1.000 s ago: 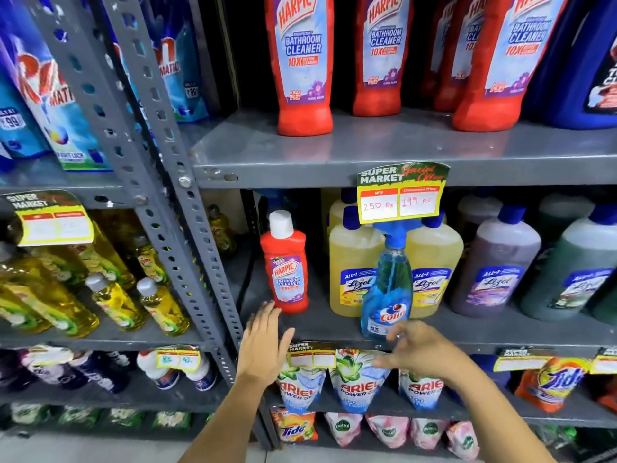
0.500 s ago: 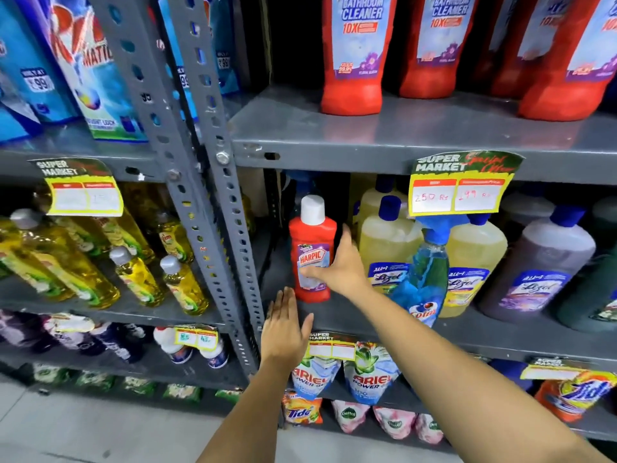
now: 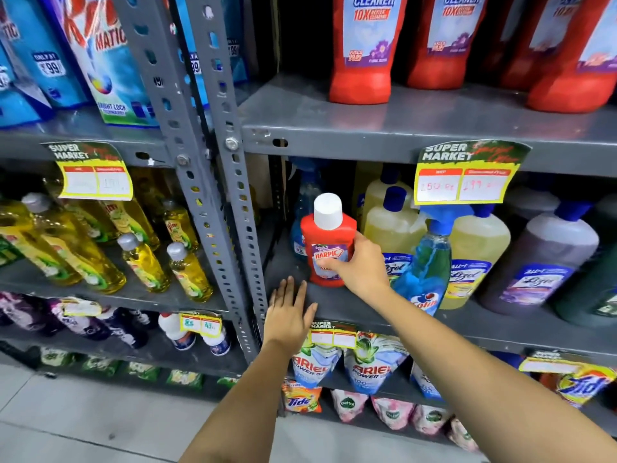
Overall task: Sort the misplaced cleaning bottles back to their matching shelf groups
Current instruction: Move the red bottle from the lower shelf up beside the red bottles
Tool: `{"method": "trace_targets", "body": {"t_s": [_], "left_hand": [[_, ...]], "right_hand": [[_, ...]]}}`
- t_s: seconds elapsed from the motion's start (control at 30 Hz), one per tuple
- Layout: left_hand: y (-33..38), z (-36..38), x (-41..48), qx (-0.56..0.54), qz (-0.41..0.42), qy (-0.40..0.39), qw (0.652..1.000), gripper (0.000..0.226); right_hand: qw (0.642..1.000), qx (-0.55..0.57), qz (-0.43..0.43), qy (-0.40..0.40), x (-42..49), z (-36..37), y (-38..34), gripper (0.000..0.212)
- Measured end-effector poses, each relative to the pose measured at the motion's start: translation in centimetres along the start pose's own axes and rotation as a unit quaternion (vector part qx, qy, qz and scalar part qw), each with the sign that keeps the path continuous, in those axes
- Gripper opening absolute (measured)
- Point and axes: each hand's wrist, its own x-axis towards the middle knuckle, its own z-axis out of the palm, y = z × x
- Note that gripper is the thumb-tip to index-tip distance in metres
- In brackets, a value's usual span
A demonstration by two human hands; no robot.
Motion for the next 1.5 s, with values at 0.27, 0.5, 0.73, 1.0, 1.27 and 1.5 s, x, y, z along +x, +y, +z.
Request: {"method": "trace_targets", "body": {"t_s": [0.27,0.5,0.73,1.0,1.27,1.5], "left_hand": [[2.2,-4.2,-1.6,0.056,0.041,0.101,0.992,0.069],[7.7,-20.0,-1.2,-0.070,0.205,0.457,0.863,0.049],[11.0,-28.7,5.4,0.064,0.282,0.454,0.843,0.062],[10.7,-28.4,6.8,0.038,0.304,0.520,0.797,0.058],[10.8,-27.9,7.4,0.042,0.305,0.572,0.761,0.057],[10.6,-27.5,7.7,0.046,0.295,0.583,0.755,0.058]], "right_hand": [[0.992,0.057,-0.110,-0.013,-7.5,-9.6,-6.3,0.041],[0.948,0.162,-0.265,0.074,-9.9,-20.7,-14.3,0.033],[0.936,0.122,-0.286,0.165,-2.3,-27.8,-18.2,0.047],[0.977,0.038,-0.176,0.114,3.0,-28.1,-18.0,0.036],[0.988,0.034,-0.124,0.081,4.2,-28.0,-17.3,0.047],[0.994,-0.018,-0.106,0.033,2.3,-26.0,-13.5,0.082]]}}
